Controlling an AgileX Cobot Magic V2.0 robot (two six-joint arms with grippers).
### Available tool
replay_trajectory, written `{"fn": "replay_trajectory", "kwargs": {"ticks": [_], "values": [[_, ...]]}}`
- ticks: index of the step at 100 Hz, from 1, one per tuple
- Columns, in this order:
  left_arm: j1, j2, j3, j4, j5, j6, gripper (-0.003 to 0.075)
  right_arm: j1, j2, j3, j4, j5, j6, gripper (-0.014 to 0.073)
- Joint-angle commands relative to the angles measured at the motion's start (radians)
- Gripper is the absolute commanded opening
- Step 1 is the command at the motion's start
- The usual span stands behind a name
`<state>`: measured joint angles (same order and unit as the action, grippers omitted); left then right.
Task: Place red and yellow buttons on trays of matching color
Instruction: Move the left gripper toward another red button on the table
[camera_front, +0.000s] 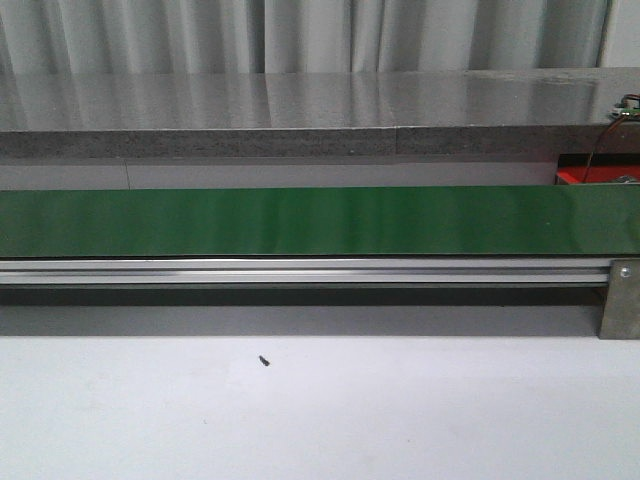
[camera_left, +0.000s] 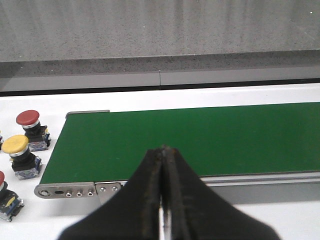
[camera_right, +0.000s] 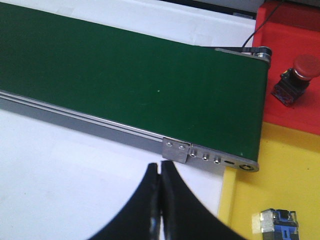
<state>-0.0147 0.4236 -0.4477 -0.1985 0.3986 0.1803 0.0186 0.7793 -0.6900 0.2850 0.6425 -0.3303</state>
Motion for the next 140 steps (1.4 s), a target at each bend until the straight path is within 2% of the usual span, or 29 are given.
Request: {"fn": "replay_trajectory", "kwargs": {"ticks": [1, 9, 14, 19, 26, 33, 47, 59, 72, 84, 92, 115, 140], "values": [[-0.008, 0.006, -0.026, -0.011, -0.076, -0.004, 0.0001, 0.002, -0.013, -0.024, 0.017, -0.069, -0.009, -0.0096], [-0.008, 0.006, -0.026, -0.011, -0.076, -0.004, 0.0102, 0.002, -0.013, -0.024, 0.017, -0.067, -0.009, -0.0096], [-0.008, 0.006, -0.026, -0.011, -0.072, -0.004, 0.0210, 0.002, -0.013, -0.024, 0.017, -0.066, -0.009, -0.0096], [-0.008, 0.006, -0.026, -0.011, -0.072, -0.004, 0.0363, 0.002, -0.013, -0.024, 0.017, -0.066, -0.009, -0.0096], [-0.006, 0.006, -0.028, -0.011, -0.067, -0.007, 0.0540, 0.002, -0.013, -0.024, 0.017, -0.065, -0.009, -0.0096], [-0.006, 0.006, -0.038, -0.011, -0.044, -0.009, 0.0629, 0.002, -0.013, -0.024, 0.017, -0.064, -0.009, -0.0096], [-0.006, 0.042, -0.104, -0.004, 0.001, -0.026, 0.0583, 0.002, -0.013, -0.024, 0.018, -0.063, -0.009, -0.0096], [0.004, 0.134, -0.215, 0.108, 0.008, -0.166, 0.0535, 0.002, -0.013, -0.024, 0.018, -0.058, -0.009, -0.0096], [0.064, 0.293, -0.370, 0.229, 0.095, -0.277, 0.0535, 0.002, -0.013, -0.024, 0.018, -0.057, -0.009, -0.0096], [0.161, 0.465, -0.519, 0.253, 0.227, -0.279, 0.0536, 0.002, -0.013, -0.024, 0.018, -0.057, -0.009, -0.0096], [0.241, 0.574, -0.599, 0.261, 0.268, -0.279, 0.0536, 0.002, -0.013, -0.024, 0.018, -0.057, -0.009, -0.0096], [0.435, 0.826, -0.739, 0.262, 0.264, -0.279, 0.0536, 0.002, -0.013, -0.024, 0.018, -0.057, -0.009, -0.0096], [0.504, 1.043, -0.770, 0.262, 0.247, -0.279, 0.0536, 0.002, -0.013, -0.024, 0.030, -0.057, -0.009, -0.0096]]}}
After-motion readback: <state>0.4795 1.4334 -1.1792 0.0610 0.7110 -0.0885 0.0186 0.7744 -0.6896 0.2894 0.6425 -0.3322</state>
